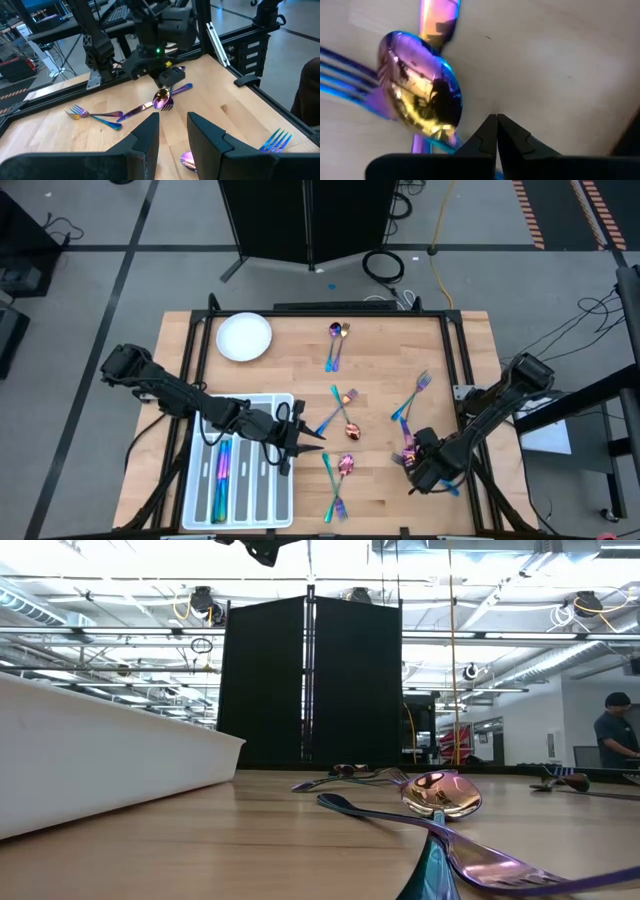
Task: Sort silverware
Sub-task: Put the iridescent blue knife in the silverware tray
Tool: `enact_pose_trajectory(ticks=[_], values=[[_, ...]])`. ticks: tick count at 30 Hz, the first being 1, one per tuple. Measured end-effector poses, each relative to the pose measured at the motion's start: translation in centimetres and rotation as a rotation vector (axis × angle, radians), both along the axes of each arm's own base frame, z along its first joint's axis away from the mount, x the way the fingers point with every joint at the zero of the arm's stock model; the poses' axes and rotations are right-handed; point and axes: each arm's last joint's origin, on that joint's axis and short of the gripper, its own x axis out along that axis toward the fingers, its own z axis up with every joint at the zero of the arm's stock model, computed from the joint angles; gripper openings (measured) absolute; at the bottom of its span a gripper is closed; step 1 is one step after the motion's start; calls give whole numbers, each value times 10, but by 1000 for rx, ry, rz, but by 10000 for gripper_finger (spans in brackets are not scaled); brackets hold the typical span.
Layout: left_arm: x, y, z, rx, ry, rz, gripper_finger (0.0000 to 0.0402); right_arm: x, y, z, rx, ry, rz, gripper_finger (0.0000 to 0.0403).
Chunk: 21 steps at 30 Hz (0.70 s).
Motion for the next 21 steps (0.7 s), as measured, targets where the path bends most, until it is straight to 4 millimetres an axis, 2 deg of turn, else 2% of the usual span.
enact_pose_trajectory(ticks=[7,11,16,21], values=[[0,0,0,1,0,0,102,0,5,-4,47,-44,20,0],[0,0,0,1,0,0,102,4,23,4,137,-122,16,0],[0,0,0,1,0,0,102,0,37,7,179,-179,-1,0],[0,0,0,0,0,0,102,-4,38,8,99,-236,-10,0]])
